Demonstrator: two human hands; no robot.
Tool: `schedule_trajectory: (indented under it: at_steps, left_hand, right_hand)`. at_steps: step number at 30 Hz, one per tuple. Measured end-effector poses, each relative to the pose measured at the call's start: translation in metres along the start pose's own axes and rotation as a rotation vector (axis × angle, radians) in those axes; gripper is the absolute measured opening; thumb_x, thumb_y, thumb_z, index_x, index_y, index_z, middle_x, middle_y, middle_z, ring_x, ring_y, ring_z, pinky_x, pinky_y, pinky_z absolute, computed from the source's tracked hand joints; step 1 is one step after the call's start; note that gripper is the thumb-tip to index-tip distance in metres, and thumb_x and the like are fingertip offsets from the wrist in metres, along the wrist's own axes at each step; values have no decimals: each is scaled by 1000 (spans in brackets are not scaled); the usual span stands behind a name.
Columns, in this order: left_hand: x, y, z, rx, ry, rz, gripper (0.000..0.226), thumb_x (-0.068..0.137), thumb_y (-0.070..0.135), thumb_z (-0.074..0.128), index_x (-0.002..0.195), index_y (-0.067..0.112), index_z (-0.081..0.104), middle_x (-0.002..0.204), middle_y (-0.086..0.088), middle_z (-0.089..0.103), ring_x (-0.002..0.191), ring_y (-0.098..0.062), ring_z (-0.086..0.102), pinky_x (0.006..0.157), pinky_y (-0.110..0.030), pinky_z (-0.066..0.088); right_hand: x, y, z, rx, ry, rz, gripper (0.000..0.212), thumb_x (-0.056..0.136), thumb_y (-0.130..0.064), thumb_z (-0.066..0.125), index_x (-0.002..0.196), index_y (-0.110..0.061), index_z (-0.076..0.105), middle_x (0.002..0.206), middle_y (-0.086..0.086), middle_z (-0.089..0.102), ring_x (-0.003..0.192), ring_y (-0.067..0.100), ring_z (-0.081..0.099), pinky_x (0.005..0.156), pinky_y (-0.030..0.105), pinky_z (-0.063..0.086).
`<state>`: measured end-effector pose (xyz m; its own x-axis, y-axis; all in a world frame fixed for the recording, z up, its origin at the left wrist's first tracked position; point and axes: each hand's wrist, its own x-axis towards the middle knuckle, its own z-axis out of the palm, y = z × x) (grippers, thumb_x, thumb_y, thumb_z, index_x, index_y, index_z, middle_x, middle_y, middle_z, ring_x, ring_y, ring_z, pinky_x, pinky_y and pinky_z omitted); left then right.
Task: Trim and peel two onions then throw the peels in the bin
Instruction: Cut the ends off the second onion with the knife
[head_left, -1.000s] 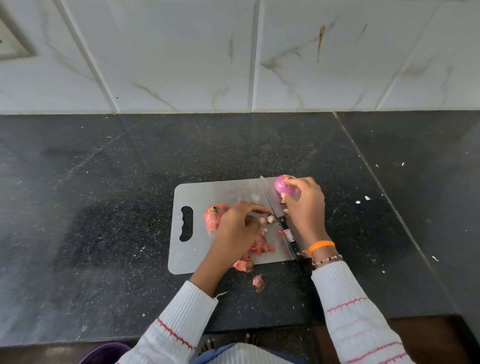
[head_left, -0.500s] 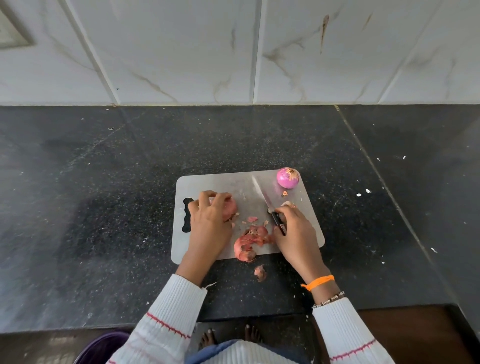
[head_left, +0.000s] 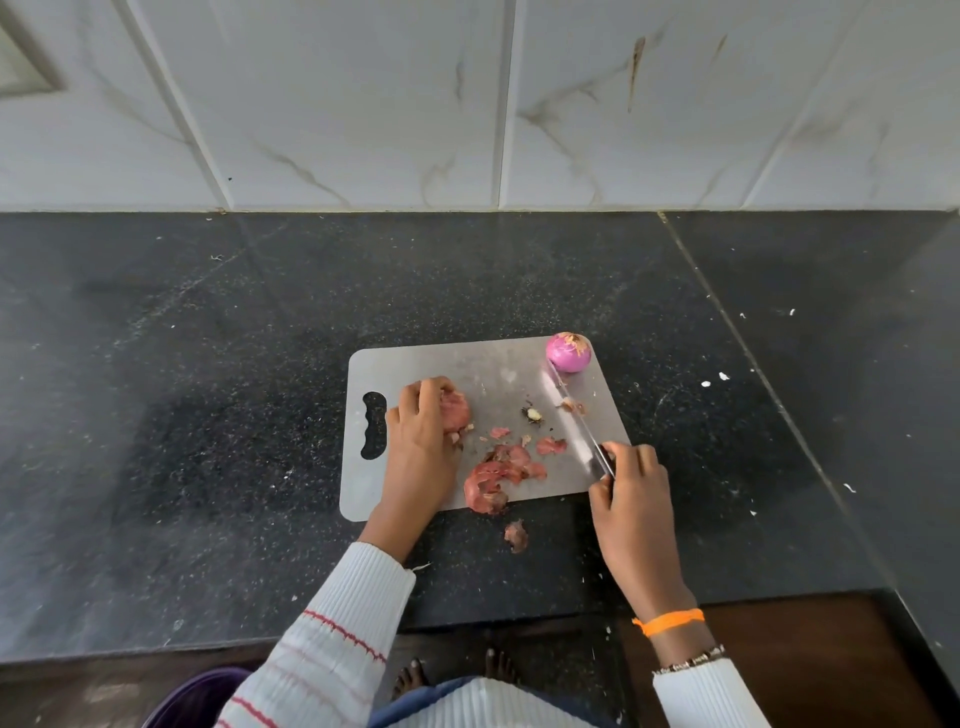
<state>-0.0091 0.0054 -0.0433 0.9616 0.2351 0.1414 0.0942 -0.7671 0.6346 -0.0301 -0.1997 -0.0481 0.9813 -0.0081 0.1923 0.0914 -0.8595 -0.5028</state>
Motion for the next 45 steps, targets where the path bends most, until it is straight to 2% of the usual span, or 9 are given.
schedule_trajectory:
  at_steps: [12, 17, 21, 25, 28, 31, 39, 42, 45]
  left_hand:
    - [-8, 5, -5, -84, 41, 11, 53, 75, -10, 58, 123, 7, 42, 115, -10, 44, 98, -26, 40, 83, -26, 27]
    - [-11, 10, -8, -103, 53, 16, 50, 74, -11, 55, 121, 5, 43, 114, -11, 44, 98, -26, 40, 81, -27, 26]
    - [-12, 7, -10, -112, 84, 13, 52, 71, -12, 57, 118, 7, 44, 112, -9, 45, 96, -25, 42, 80, -24, 25]
    - [-12, 7, -15, -133, 105, -3, 54, 70, -13, 55, 119, 8, 45, 112, -8, 46, 99, -24, 42, 79, -21, 22]
    - [-14, 8, -20, -145, 113, -6, 54, 69, -15, 55, 118, 7, 45, 112, -9, 46, 100, -26, 43, 79, -23, 23]
    - [-14, 7, -23, -135, 132, 0, 54, 68, -14, 55, 117, 6, 46, 111, -10, 48, 99, -27, 45, 76, -22, 22]
    - [-16, 5, -27, -169, 143, -13, 53, 70, -16, 51, 118, 6, 45, 111, -8, 47, 102, -26, 44, 86, -36, 39]
    - [-14, 5, -28, -187, 158, -21, 53, 71, -14, 56, 118, 7, 45, 111, -8, 47, 102, -25, 46, 87, -35, 39]
    - [-16, 7, -30, -206, 150, -37, 53, 72, -14, 56, 119, 10, 44, 112, -6, 46, 99, -20, 43, 83, -26, 33]
  right_hand:
    - [35, -25, 11, -27, -120, -153, 39, 86, -6, 59, 124, -8, 53, 116, 12, 51, 100, 31, 46, 88, 47, 44]
    - [17, -45, -7, 259, -458, -169, 69, 76, -34, 74, 136, -30, 39, 121, -6, 29, 111, 9, 41, 98, 22, 36]
    - [3, -48, -4, 154, -655, -253, 88, 69, -8, 79, 137, -40, 33, 132, -8, 16, 119, 8, 29, 99, 15, 28]
    - [14, -51, 11, 230, -639, -223, 58, 70, 9, 70, 119, -20, 58, 119, -5, 27, 103, 6, 45, 83, -1, 37]
    - [28, -59, 21, 276, -539, -185, 24, 75, 10, 62, 89, -7, 69, 104, 0, 45, 91, 17, 57, 77, 11, 44]
    - [44, -71, 30, 242, -428, -166, 25, 76, 11, 53, 79, -8, 69, 92, 2, 51, 77, 16, 55, 71, 22, 43]
    - [59, -78, 10, 173, -286, -232, 31, 87, -4, 56, 117, -10, 61, 114, 7, 56, 104, 21, 55, 84, 22, 38]
    - [52, -64, 5, 1, -461, -132, 47, 85, -36, 64, 123, -12, 52, 121, 7, 49, 106, 25, 54, 84, 33, 42]
    - [45, -66, 15, -93, -587, -105, 63, 79, -43, 68, 125, -8, 44, 126, 11, 40, 110, 31, 52, 86, 36, 42]
